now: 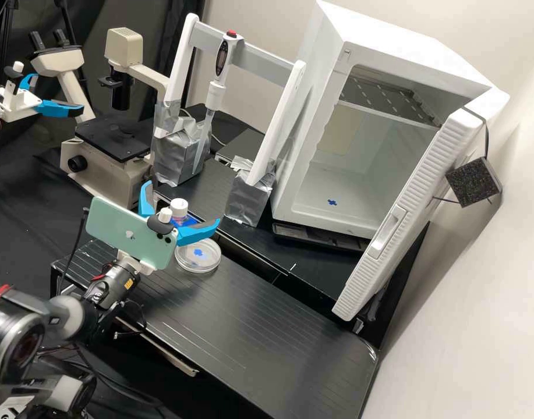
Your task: Move the petri dish to the bench
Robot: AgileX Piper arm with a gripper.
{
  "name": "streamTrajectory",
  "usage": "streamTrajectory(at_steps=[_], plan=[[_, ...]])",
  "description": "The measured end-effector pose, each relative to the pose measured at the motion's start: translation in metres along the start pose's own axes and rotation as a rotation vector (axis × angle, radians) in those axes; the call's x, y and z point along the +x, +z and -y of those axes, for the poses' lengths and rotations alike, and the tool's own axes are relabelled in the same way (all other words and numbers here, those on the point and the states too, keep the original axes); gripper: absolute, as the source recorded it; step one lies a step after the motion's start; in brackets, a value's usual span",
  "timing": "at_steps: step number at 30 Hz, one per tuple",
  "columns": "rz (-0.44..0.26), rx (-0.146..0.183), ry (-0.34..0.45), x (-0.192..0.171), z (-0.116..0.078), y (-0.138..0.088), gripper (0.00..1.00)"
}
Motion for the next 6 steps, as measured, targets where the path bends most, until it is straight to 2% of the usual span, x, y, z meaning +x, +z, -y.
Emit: streamTrajectory(at_steps=[3, 6], plan=[[-0.003, 0.009, 0.004, 0.0006, -0.0012, 0.0012, 1.00], [-0.011, 0.054, 0.024, 0.0006, -0.0058, 0.0026, 1.00]])
